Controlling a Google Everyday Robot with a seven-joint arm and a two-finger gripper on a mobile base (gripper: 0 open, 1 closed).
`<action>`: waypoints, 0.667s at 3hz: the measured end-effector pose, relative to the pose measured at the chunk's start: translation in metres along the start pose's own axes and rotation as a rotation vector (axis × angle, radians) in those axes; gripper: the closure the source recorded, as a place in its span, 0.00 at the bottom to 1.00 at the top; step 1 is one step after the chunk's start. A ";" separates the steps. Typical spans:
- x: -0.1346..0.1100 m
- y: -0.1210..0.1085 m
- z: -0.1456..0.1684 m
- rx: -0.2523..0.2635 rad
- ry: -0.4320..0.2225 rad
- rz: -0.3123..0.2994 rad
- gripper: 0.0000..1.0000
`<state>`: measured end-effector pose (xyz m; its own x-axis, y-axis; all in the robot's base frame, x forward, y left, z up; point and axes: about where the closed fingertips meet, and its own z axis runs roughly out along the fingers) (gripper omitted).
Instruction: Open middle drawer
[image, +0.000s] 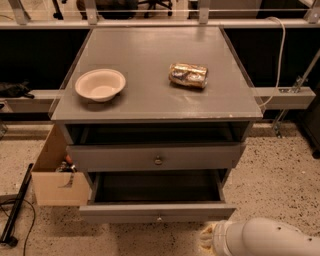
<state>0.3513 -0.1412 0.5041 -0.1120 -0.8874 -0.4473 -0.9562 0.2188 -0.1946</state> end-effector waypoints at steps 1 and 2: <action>-0.008 -0.014 0.006 -0.004 0.002 -0.011 0.00; -0.017 -0.044 0.028 -0.007 0.009 -0.010 0.00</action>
Offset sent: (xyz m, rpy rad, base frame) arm 0.1043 0.0349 -0.0226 -0.0251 0.0202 0.0216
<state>0.4030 -0.1242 0.4964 -0.1048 -0.8932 -0.4373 -0.9592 0.2069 -0.1927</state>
